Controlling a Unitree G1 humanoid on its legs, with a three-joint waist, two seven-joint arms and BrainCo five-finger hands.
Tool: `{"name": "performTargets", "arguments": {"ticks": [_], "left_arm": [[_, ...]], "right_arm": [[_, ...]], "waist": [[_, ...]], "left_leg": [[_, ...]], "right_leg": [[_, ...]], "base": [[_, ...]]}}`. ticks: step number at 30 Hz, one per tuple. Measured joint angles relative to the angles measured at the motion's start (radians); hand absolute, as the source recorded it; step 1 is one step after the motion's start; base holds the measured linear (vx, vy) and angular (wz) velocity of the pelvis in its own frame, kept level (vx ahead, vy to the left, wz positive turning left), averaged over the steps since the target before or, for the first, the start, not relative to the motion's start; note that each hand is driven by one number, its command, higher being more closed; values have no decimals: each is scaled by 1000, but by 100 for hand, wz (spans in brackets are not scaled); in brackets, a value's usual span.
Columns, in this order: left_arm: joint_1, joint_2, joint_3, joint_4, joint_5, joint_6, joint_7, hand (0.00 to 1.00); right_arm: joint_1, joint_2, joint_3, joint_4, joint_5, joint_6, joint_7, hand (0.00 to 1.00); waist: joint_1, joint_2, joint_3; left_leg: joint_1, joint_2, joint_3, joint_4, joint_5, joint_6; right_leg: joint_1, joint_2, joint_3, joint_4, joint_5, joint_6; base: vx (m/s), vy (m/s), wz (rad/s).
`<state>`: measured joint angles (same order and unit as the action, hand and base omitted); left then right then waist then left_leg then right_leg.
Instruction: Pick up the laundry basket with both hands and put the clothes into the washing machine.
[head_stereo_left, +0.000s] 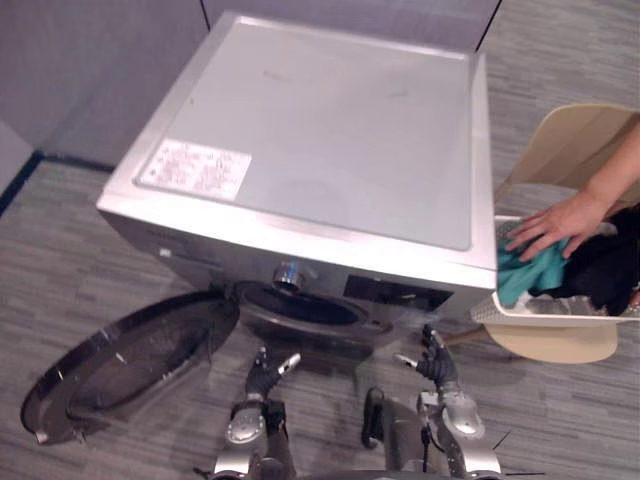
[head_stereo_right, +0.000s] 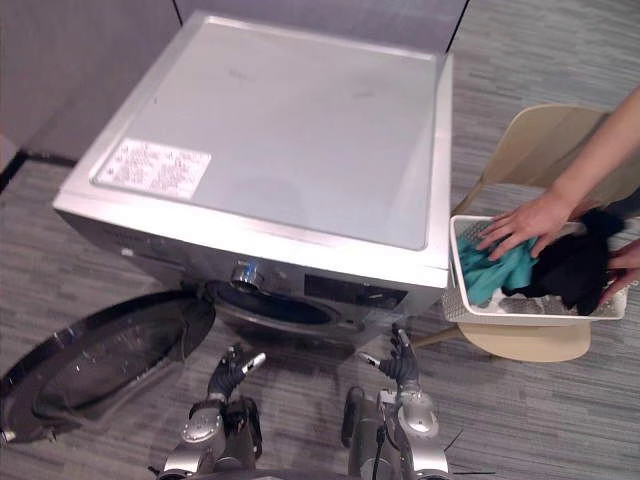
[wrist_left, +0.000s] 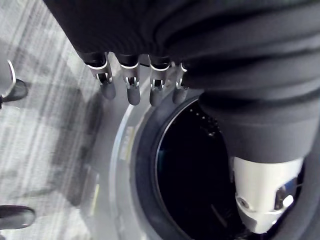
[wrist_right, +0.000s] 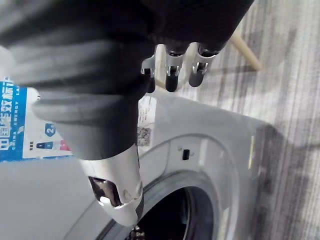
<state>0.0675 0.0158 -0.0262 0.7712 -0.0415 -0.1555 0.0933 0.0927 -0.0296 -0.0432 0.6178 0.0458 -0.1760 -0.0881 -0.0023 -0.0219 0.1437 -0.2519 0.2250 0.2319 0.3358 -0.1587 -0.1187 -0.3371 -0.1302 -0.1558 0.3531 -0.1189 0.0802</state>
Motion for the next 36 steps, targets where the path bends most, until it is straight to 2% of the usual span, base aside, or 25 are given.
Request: {"name": "performTargets", "arguments": {"ticks": [4,6,9,13,14,17,18,20,23,25,26,27,30,32,34,35,36], "left_arm": [[-2,37,0,80,78,6,-6,0],[-7,49,0,105,95,13,-7,0],[-12,68,-1,118,98,13,-8,0],[-26,71,-3,165,125,16,-8,0],[-29,66,-5,175,131,17,-9,0],[-26,67,-3,178,136,19,-12,0],[-24,69,-1,182,137,19,-15,0],[-17,69,-1,185,148,20,-23,0],[-17,58,-2,210,164,21,-27,0],[-19,52,-2,211,165,20,-27,0],[-19,48,-2,212,165,20,-27,0],[-20,45,-3,213,165,20,-26,0],[-37,45,-9,221,166,20,-27,0],[-51,51,-11,221,171,21,-26,0],[-68,52,-11,221,174,23,-25,0],[-80,63,-10,221,177,24,-24,0],[-88,72,-10,221,181,26,-23,0]], "right_arm": [[-35,-21,-24,131,-9,21,1,0],[-38,-25,-40,177,-10,28,1,0],[-40,-29,-38,221,-20,29,3,0],[-58,-37,-35,261,-28,32,4,0],[-65,-41,-35,262,-28,32,4,0],[-66,-42,-35,260,-29,32,4,0],[-59,-42,-34,261,-29,32,4,0],[-56,-42,-34,261,-29,32,4,0],[-35,-51,-36,262,-27,32,3,0],[-35,-59,-36,263,-26,32,2,0],[-41,-63,-36,263,-24,31,-1,0],[-40,-65,-37,263,-19,31,-2,0],[-37,-65,-43,264,-16,31,-3,0],[-53,-64,-44,262,-13,30,-3,0],[-93,-64,-39,261,4,27,-3,0],[-115,-62,-30,260,5,28,-3,0],[-126,-61,-22,258,5,26,-3,0]], "waist": [[-10,13,-16],[-13,15,-22],[-15,15,-33],[-16,14,-33],[-18,12,-31],[-16,-1,-31],[-14,-3,-32],[-5,-5,-33],[-11,5,-32],[-3,13,-29],[11,19,-28],[16,21,-29],[6,21,-28],[6,18,-27],[3,19,-25],[4,18,-23],[5,17,-20]], "left_leg": [[139,-47,72,-199,81,16],[182,-64,77,-225,84,17],[202,-73,77,-233,84,17],[208,-75,75,-233,82,16],[208,-76,70,-232,65,15],[217,-89,48,-233,48,2],[218,-89,42,-239,47,1],[229,-88,38,-255,47,1],[266,-77,34,-252,39,-9],[260,-54,41,-207,4,-22],[244,-52,-3,-158,-32,-24],[238,-55,-34,-143,-46,-11],[248,-54,-28,-156,-43,-5],[252,-58,4,-162,-44,-4],[256,-65,82,-161,-48,2],[259,-62,146,-156,-48,3],[259,-57,181,-146,-48,4]], "right_leg": [[127,17,45,-253,139,21],[176,14,72,-326,178,27],[189,14,96,-354,200,27],[165,19,120,-325,200,26],[154,21,124,-317,201,24],[167,21,123,-364,214,3],[193,21,95,-414,231,-20],[212,22,67,-460,248,-35],[240,33,62,-460,265,-14],[241,54,84,-459,263,-12],[235,65,110,-459,264,-12],[226,79,135,-459,265,-14],[215,95,150,-458,279,-13],[182,104,204,-455,296,-5],[120,123,271,-454,355,-8],[79,152,220,-454,419,-50],[62,166,171,-454,445,-83]], "base": [[120,74,-37],[70,90,-42],[19,41,-27],[-55,1,-21],[-95,1,-22],[-122,0,-21],[-115,-13,-26],[-30,-31,-33],[25,-47,-14],[47,-52,-43],[40,-7,-65],[66,0,-59],[95,-12,-30],[64,1,-78],[23,-5,-166],[-6,-19,-192],[-27,-78,-180]]}}
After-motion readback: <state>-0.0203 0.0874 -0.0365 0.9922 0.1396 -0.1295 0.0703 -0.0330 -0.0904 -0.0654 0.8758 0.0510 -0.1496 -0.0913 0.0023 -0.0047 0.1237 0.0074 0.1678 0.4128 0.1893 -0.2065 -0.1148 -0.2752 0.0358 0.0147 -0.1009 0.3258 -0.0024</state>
